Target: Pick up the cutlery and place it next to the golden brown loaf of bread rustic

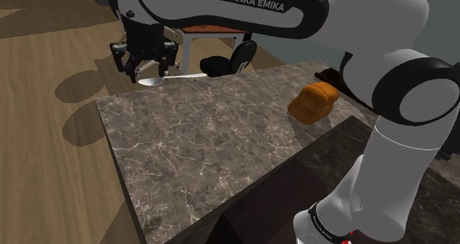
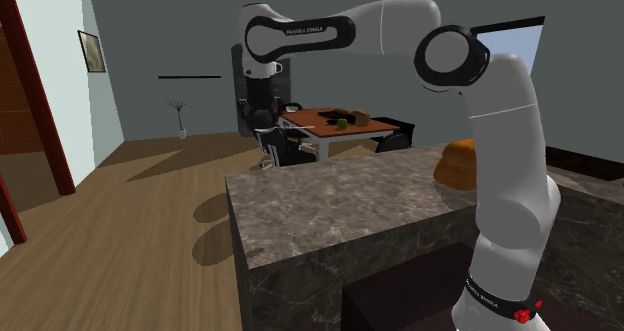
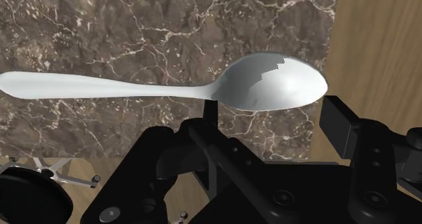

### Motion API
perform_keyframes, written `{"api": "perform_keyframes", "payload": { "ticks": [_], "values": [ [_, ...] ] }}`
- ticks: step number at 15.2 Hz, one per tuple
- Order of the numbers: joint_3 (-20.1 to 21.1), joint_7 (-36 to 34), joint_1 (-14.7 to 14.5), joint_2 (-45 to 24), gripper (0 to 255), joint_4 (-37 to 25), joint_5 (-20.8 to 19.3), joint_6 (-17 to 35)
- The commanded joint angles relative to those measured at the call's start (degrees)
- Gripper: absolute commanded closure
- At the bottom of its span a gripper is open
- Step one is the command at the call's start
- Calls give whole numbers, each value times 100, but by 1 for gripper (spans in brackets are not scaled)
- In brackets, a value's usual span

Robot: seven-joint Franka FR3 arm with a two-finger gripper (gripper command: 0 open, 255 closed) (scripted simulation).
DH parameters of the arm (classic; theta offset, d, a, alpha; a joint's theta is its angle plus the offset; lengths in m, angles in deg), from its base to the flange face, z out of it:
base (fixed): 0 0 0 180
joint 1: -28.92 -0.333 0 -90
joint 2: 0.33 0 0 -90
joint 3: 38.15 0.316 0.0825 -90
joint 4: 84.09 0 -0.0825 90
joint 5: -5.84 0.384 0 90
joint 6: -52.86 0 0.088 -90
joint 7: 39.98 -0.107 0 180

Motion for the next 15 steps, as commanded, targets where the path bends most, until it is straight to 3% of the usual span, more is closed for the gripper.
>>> {"api": "perform_keyframes", "payload": {
  "ticks": [1, 7, 15],
  "values": [
    [-21, 217, 287, 423, 255, 573, 193, 215],
    [-262, 1033, 959, 1424, 255, 1839, 705, 686],
    [-813, 2222, 1555, 2372, 255, 2954, 1176, 1039]
  ]
}}
